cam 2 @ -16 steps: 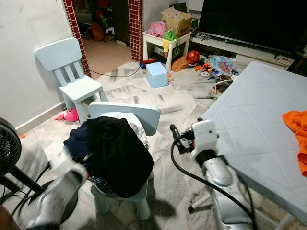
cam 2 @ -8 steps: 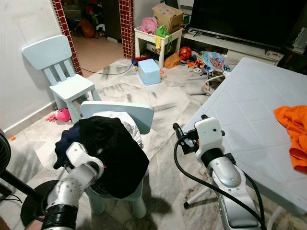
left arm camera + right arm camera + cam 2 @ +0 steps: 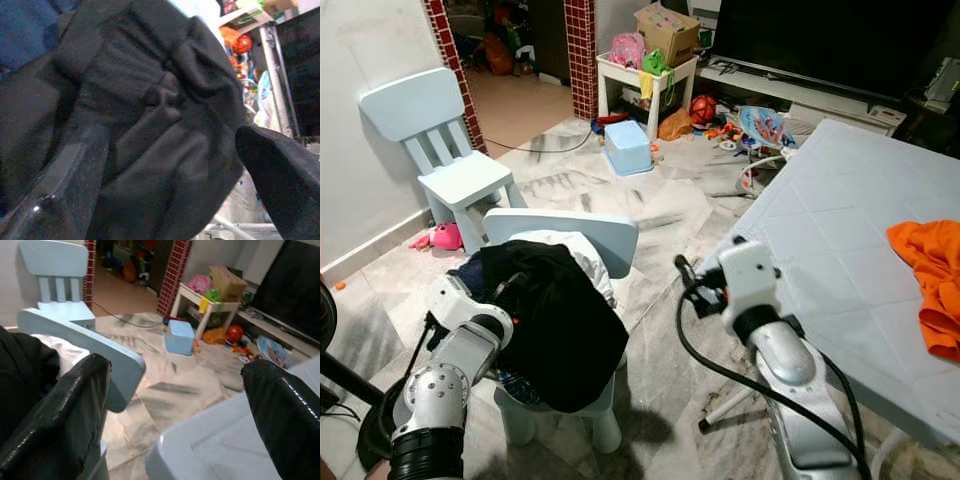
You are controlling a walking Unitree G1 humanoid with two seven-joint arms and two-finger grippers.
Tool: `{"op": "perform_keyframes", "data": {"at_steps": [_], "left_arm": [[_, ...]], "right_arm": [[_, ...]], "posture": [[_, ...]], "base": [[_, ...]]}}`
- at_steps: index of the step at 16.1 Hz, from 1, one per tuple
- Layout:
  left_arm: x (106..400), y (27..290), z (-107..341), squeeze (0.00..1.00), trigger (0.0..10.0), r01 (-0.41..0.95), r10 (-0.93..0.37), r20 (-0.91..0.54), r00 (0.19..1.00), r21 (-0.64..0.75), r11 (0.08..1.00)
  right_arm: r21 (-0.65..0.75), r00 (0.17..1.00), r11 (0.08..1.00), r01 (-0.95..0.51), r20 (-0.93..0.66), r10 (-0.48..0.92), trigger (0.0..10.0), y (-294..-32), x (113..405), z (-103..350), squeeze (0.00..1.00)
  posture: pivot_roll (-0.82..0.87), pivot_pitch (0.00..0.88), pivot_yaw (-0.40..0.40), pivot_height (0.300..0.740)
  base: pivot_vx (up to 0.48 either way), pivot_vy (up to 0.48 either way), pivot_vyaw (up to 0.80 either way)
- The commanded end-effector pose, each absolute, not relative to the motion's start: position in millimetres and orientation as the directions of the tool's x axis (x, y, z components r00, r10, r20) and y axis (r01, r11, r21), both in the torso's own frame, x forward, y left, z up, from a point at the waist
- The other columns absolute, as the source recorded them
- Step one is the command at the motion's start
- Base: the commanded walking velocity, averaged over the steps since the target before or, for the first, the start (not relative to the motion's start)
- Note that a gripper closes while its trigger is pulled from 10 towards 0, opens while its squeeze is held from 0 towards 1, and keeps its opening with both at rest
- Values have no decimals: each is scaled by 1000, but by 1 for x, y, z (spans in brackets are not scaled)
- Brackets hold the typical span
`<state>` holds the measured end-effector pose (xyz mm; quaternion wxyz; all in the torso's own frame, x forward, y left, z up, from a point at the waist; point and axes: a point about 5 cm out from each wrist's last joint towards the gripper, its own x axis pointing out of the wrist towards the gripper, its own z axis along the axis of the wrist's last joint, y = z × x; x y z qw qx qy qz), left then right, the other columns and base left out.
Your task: Hang hanger
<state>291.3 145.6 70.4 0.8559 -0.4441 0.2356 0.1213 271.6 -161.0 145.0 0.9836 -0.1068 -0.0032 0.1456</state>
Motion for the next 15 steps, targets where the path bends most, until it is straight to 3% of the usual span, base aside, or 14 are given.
{"op": "perform_keyframes", "data": {"at_steps": [1, 3, 4, 6, 9, 12, 15], "left_arm": [[261, 109, 35, 0, 10000, -490, -83, -615, 784, -695, 526], [264, 113, 34, 0, 10000, -478, -65, -630, 774, -647, 594], [271, 126, 37, 0, 10000, -460, 25, -631, 775, -538, 706], [282, 138, 57, 0, 10000, -339, 79, -508, 858, -443, 830], [282, 144, 81, 0, 10000, -149, 46, -324, 945, -298, 943], [266, 144, 87, 0, 10000, 10, -45, -207, 977, -168, 986], [241, 163, 87, 0, 10000, 34, -41, -160, 986, -44, 998]], "right_arm": [[-222, 958, 932, -286, -27, 287, 10000, -161, 275, 146, 0], [-226, 959, 933, -280, -27, 281, 10000, -163, 276, 146, 0], [-226, 962, 936, -271, -29, 271, 10000, -165, 276, 145, 0], [-217, 965, 941, -261, -25, 262, 10000, -164, 277, 144, 0], [-182, 966, 950, -254, -8, 257, 10000, -157, 281, 141, 0], [-147, 965, 954, -260, -8, 262, 10000, -149, 284, 134, 0], [-90, 955, 951, -296, 3, 298, 10000, -134, 292, 128, 0]], "posture": [[-200, 0, -53, 740], [-203, 0, -48, 740], [-200, 0, -38, 740], [-186, 0, -28, 740], [-150, 0, -18, 740], [-99, 0, -16, 740], [-21, 0, -41, 740]], "base": [[0, 0, 0], [0, 0, 0], [0, 0, 0], [0, 0, 0], [0, 0, 0], [0, 0, 0], [0, 0, 0]]}}
